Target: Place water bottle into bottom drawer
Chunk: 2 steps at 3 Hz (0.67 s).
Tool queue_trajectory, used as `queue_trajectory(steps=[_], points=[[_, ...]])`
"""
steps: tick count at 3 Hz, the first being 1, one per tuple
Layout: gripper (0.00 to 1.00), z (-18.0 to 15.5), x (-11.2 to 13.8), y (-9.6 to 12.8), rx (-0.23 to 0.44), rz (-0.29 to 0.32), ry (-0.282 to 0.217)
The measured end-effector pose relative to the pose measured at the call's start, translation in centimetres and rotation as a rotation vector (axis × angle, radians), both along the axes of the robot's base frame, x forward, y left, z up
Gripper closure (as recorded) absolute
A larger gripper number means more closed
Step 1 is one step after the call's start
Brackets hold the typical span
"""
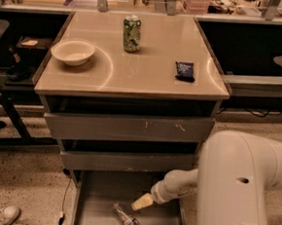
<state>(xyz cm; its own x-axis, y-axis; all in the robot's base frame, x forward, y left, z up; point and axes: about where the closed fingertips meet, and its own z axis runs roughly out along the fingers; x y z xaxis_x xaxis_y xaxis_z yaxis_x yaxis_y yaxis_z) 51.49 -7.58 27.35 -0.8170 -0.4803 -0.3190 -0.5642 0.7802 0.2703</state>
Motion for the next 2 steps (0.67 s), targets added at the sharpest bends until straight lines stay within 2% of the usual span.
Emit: queue_trajectory(steps=[1,2], points=[[0.0,2.93,1.43,0.57,-0.036,-0.013,-0.057],[0.0,2.92,1.64,0.27,-0.037,-0.018,-0.047]])
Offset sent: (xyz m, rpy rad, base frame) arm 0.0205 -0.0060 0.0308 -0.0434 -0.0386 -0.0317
